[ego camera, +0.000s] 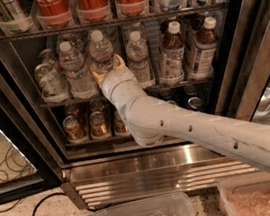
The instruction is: Pick water bottle from middle shelf of fridge
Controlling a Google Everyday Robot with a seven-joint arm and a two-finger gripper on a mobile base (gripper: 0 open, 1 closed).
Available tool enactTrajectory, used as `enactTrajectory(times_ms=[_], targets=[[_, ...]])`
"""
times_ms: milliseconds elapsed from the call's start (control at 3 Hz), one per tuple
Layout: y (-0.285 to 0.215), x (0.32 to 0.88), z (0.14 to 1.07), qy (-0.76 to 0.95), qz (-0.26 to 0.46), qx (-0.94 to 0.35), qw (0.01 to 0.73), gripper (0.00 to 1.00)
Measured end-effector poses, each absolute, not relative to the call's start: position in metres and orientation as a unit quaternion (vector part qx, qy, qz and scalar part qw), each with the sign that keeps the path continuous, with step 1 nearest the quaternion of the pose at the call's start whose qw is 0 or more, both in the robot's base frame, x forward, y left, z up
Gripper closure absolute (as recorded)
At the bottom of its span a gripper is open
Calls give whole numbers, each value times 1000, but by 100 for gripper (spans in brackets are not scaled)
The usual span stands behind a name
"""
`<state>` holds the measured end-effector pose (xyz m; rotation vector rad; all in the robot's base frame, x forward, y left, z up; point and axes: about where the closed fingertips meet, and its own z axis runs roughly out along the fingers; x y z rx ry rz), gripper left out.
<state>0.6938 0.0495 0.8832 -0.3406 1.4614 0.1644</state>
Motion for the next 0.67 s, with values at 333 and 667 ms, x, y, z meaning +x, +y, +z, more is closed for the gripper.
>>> enactTrajectory(times_ms=[333,667], targets=[[49,688,892,656,75,-159,734,100],[56,664,909,644,87,-187,736,100]])
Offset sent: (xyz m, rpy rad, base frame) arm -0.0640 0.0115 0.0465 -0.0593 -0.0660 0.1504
